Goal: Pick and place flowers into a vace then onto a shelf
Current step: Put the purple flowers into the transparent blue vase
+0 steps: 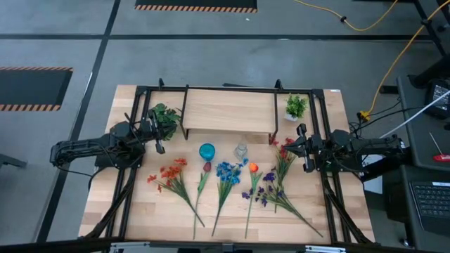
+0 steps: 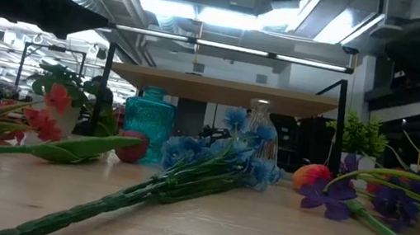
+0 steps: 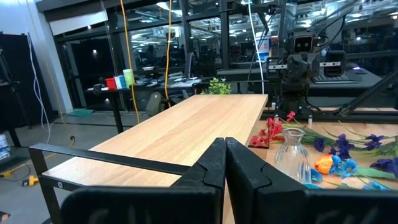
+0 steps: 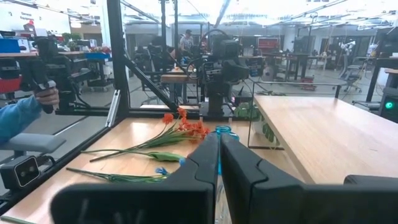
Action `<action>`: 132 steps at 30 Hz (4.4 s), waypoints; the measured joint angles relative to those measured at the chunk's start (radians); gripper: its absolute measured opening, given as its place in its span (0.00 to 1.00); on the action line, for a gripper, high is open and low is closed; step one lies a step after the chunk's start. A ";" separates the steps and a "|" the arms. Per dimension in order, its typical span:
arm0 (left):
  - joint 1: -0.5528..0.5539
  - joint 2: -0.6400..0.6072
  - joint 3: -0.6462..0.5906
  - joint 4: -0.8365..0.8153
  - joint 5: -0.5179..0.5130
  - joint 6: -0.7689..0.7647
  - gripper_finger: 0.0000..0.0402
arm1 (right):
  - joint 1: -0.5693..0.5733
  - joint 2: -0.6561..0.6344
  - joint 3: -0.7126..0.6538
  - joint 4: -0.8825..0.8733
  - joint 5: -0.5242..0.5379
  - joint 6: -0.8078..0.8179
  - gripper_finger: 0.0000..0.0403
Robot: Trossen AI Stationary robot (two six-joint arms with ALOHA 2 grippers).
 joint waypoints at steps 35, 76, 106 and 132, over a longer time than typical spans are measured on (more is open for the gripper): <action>-0.089 0.312 0.127 0.068 0.146 -0.079 0.00 | 0.000 0.187 0.106 -0.020 0.063 0.075 0.00; -0.092 0.766 0.300 0.246 0.246 0.053 0.01 | 0.026 0.709 0.460 -0.098 0.044 0.027 0.01; -0.115 0.806 0.327 0.220 0.233 0.076 0.01 | 0.536 1.127 0.845 -0.629 0.435 0.697 0.00; -0.115 0.805 0.327 0.223 0.235 0.045 0.01 | 0.831 1.394 1.069 -0.969 0.478 1.225 0.04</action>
